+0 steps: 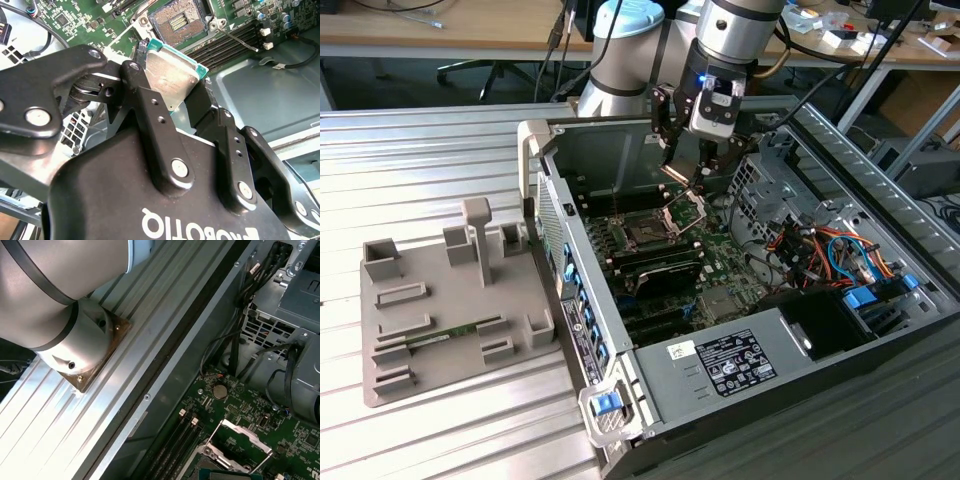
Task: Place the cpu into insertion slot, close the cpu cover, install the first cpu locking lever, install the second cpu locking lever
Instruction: 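Place the cpu into insertion slot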
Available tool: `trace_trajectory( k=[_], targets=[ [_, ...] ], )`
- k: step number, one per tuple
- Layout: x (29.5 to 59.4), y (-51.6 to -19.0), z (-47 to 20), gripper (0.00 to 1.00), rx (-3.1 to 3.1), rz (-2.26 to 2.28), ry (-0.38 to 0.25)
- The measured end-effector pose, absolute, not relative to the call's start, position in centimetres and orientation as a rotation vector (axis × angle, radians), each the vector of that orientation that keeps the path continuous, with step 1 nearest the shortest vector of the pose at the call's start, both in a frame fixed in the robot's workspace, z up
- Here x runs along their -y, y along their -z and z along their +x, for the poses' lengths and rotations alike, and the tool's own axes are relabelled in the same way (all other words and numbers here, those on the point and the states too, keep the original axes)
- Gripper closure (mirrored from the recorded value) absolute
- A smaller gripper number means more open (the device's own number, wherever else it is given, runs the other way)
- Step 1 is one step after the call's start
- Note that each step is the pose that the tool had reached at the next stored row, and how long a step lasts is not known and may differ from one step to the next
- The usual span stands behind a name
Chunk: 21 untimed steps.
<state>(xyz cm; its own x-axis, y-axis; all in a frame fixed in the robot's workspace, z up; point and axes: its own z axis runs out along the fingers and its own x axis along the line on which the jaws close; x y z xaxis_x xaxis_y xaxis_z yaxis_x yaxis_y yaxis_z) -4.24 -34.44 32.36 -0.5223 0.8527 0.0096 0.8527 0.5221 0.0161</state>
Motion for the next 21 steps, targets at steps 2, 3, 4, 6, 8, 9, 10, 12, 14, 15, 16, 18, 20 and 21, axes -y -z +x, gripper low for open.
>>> trace_trajectory(
  k=[2,3,4,6,8,9,10,12,14,15,16,18,20,21],
  targets=[
    [34.44,-32.36,-4.24,0.46,2.738,-1.539,0.029],
    [34.44,-32.36,-4.24,0.46,2.738,-1.539,0.029],
    [34.44,-32.36,-4.24,0.46,2.737,-1.541,0.029],
    [34.44,-32.35,-4.24,0.46,2.735,-1.545,0.029],
    [34.44,-32.35,-4.24,0.46,2.733,-1.548,0.029],
    [34.44,-32.35,-4.24,0.46,2.733,-1.549,0.029],
    [34.44,-32.35,-4.24,0.46,2.732,-1.550,0.029],
    [34.44,-32.35,-4.24,0.46,2.730,-1.554,0.029],
    [34.44,-32.34,-4.24,0.46,2.728,-1.558,0.030],
    [34.44,-32.34,-4.24,0.46,2.727,-1.559,0.029],
    [34.44,-32.34,-4.24,0.46,2.726,-1.560,0.029],
    [34.44,-32.33,-4.24,0.46,2.724,-1.564,0.029],
    [34.44,-32.33,-4.24,0.46,2.721,-1.569,0.029],
    [34.44,-32.32,-4.24,0.46,2.720,-1.571,0.029]
  ],
)
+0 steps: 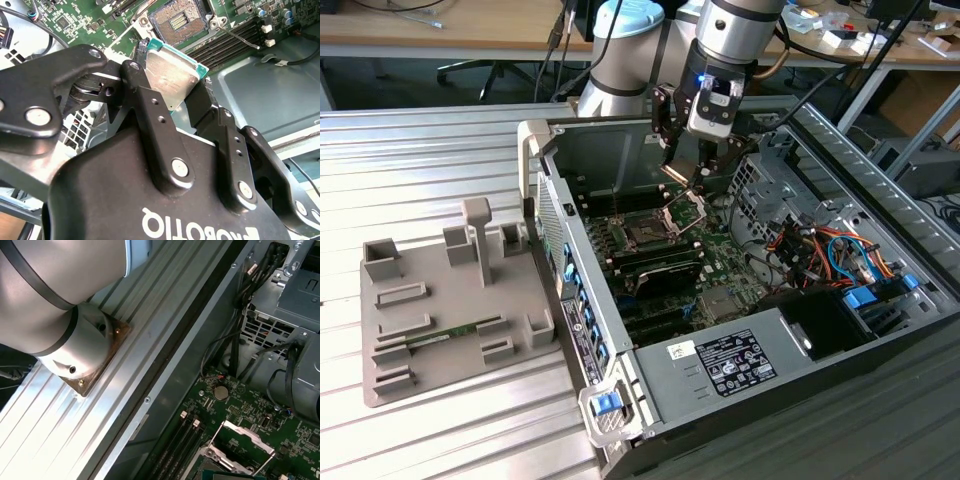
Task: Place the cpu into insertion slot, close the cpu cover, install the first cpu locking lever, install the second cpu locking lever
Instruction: 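Place the cpu into insertion slot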
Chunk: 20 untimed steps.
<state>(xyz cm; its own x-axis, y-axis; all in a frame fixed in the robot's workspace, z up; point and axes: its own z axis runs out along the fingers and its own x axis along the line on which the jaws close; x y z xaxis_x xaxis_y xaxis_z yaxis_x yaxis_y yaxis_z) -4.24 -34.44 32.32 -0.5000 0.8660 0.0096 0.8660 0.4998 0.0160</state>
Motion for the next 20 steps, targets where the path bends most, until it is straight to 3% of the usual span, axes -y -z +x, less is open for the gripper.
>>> trace_trajectory(
  k=[20],
  targets=[
    [34.44,-32.29,-4.24,0.46,2.706,-1.596,0.029]
  ],
)
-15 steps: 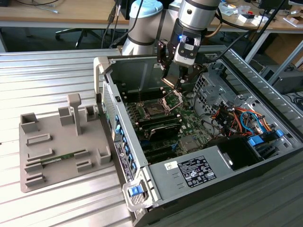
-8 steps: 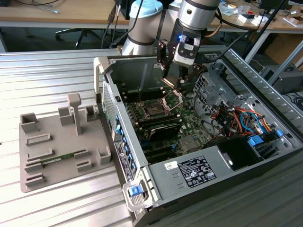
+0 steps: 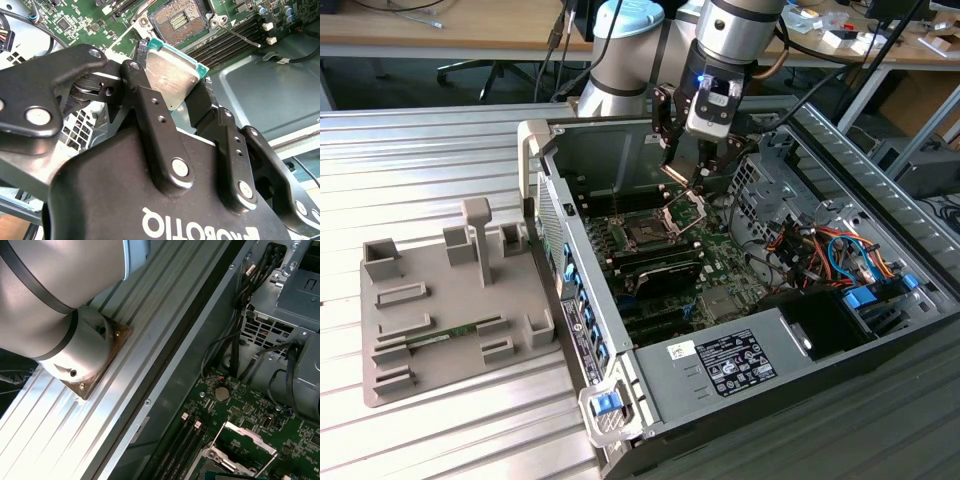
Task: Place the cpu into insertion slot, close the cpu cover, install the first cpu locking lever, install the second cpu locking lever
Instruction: 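Place the cpu into insertion slot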
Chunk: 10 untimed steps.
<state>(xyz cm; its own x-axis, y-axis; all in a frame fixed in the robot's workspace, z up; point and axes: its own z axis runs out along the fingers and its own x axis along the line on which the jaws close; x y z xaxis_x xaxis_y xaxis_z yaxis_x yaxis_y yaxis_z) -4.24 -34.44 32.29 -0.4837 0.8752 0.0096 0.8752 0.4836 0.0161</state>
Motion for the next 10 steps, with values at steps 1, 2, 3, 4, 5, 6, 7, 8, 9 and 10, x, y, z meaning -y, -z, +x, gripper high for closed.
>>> trace_trajectory(
  k=[1,2,3,4,5,6,7,8,9,10],
  targets=[
    [34.44,-32.28,-4.24,0.46,2.705,-1.597,0.030],
    [34.44,-32.28,-4.24,0.46,2.705,-1.598,0.029],
    [34.44,-32.28,-4.24,0.46,2.704,-1.599,0.029],
    [34.44,-32.28,-4.24,0.46,2.704,-1.599,0.029],
    [34.44,-32.28,-4.24,0.46,2.703,-1.600,0.029],
    [34.44,-32.28,-4.24,0.46,2.703,-1.601,0.029],
    [34.44,-32.28,-4.24,0.46,2.702,-1.602,0.029],
    [34.44,-32.28,-4.24,0.46,2.702,-1.603,0.029],
    [34.44,-32.27,-4.24,0.46,2.701,-1.603,0.029],
    [34.44,-32.27,-4.24,0.46,2.701,-1.604,0.029]
  ],
)
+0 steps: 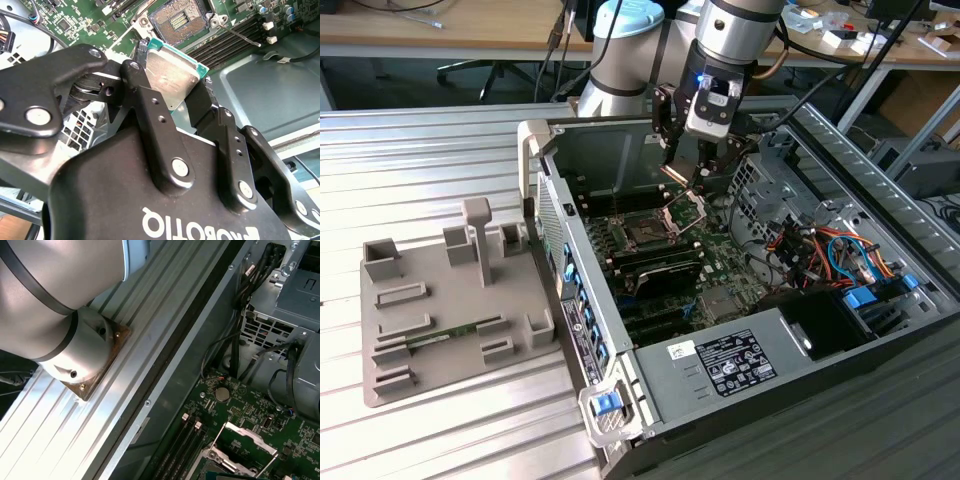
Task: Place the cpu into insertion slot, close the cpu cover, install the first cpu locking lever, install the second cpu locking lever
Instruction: 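Place the cpu into insertion slot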
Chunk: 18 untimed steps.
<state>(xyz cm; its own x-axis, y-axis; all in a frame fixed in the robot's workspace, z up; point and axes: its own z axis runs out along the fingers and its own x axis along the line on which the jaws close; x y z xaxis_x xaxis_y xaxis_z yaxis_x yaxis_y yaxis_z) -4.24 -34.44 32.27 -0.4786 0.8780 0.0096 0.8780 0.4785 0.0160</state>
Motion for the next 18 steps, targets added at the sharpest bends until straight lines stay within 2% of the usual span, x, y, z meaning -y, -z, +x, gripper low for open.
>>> trace_trajectory(
  k=[18],
  targets=[
    [34.44,-32.25,-4.24,0.46,2.693,-1.617,0.029]
  ],
)
